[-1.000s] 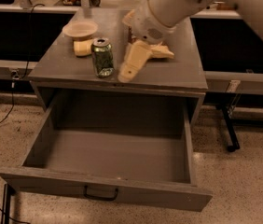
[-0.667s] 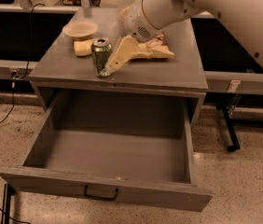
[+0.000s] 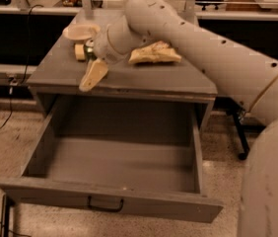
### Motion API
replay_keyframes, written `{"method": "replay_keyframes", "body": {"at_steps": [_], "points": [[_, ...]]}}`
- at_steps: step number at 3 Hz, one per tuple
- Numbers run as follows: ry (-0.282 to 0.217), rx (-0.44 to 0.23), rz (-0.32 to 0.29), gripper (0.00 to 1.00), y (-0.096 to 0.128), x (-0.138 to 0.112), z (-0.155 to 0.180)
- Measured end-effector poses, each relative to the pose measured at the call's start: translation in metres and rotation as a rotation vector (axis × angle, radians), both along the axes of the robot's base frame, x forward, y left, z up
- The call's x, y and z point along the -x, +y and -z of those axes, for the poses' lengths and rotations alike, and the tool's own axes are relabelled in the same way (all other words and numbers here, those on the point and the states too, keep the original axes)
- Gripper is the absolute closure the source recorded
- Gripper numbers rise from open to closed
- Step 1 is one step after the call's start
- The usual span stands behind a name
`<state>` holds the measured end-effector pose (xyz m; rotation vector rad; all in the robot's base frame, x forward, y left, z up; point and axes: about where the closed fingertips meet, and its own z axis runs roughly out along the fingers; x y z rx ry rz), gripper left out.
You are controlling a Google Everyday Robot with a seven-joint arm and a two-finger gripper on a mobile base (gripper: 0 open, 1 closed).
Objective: Place green can into top drawer
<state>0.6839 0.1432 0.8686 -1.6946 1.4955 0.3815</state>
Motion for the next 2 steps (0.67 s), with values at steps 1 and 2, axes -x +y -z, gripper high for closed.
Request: {"method": "replay_keyframes", "body": {"at_steps": [1,2], "points": [[0.000,0.000,0.000,0.00,0.000,0.000,-0.009],[0.000,0.000,0.000,0.00,0.000,0.000,-0.027]]}}
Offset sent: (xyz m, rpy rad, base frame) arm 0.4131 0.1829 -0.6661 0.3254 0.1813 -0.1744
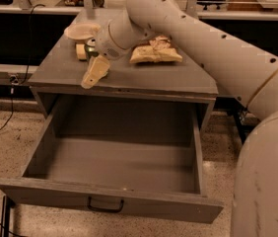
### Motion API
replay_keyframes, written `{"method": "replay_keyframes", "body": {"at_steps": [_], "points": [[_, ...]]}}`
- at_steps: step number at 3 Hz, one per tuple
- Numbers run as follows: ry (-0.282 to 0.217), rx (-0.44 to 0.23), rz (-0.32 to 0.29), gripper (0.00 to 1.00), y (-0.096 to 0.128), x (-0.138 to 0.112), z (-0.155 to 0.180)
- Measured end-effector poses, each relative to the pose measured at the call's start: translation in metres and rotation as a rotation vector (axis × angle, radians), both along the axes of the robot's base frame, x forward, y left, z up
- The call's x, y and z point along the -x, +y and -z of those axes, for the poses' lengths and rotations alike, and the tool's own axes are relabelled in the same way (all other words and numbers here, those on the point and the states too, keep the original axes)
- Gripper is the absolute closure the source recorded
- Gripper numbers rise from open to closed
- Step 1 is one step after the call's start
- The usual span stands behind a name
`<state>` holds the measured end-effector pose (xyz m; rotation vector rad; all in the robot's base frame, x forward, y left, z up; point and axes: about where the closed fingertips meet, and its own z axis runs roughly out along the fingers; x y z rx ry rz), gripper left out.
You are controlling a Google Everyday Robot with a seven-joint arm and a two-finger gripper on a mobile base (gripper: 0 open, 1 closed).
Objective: Place green can into top drawer
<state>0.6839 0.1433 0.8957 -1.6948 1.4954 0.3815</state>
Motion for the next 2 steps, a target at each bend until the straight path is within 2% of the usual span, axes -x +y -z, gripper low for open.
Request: {"method": "replay_keyframes", "body": {"at_steps": [2], "points": [[0.006,-0.017,-0.013,0.00,0.0018,0.0013,-0.0004]]}}
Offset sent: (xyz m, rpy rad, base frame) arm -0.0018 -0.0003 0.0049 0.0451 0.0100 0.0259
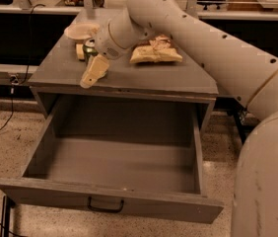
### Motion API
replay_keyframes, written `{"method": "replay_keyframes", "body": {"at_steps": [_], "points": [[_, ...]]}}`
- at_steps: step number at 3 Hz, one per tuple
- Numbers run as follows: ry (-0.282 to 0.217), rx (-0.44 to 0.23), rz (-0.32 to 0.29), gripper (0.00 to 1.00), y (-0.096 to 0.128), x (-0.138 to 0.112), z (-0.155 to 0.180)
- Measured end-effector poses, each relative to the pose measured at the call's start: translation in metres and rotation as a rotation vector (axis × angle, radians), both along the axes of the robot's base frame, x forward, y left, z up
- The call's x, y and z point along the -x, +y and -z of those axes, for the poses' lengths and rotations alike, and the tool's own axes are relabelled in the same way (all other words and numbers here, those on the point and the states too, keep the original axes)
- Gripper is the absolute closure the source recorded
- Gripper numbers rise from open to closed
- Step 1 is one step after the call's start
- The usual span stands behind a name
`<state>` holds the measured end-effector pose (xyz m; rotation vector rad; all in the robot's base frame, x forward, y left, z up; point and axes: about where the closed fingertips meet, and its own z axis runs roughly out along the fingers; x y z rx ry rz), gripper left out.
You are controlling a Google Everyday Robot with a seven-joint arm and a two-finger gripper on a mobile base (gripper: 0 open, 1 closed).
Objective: Place green can into top drawer
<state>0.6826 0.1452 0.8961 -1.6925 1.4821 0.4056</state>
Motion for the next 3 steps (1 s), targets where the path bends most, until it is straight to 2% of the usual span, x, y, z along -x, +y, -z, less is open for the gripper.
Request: {"method": "replay_keyframes", "body": {"at_steps": [1,2,3], "points": [[0.005,-0.062,0.000,0.00,-0.002,0.000,-0.007],[0.015,-0.181,0.020,0.00,-0.006,0.000,-0.020],[0.023,-0.257,0.062,0.00,-0.010,-0.002,-0.026]]}}
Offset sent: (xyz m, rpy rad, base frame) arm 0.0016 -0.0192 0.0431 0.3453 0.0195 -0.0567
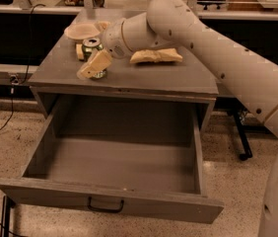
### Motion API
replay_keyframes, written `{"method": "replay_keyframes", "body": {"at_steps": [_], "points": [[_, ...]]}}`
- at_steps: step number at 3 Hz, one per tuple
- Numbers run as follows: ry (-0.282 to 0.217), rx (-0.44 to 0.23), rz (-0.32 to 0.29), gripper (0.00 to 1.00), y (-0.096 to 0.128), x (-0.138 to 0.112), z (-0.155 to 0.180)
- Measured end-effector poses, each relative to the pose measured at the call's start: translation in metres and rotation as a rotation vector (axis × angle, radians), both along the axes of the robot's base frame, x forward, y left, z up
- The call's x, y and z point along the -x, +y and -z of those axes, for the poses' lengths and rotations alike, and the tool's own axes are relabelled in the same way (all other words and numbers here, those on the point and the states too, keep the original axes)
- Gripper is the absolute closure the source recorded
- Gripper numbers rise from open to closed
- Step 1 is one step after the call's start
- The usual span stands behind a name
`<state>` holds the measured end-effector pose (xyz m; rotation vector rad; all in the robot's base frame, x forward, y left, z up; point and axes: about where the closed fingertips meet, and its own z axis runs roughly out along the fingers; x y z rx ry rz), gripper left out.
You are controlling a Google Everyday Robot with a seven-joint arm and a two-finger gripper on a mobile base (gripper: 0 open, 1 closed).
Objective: Place green can into top drawer
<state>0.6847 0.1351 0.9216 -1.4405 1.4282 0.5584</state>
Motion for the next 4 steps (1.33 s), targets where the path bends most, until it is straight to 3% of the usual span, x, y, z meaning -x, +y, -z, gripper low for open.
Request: {"method": "replay_keyframes", "body": {"at_steps": [1,2,3,4], "points": [[0.026,-0.071,0.051,0.00,0.000,-0.008,0.007],[0.048,-0.099,0.070,0.00,0.003,-0.014,0.017],[0.063,-0.122,0.074,0.16,0.007,-0.018,0.026],[0.025,-0.174,-0.006,0.41,0.015,-0.015,0.020]]}}
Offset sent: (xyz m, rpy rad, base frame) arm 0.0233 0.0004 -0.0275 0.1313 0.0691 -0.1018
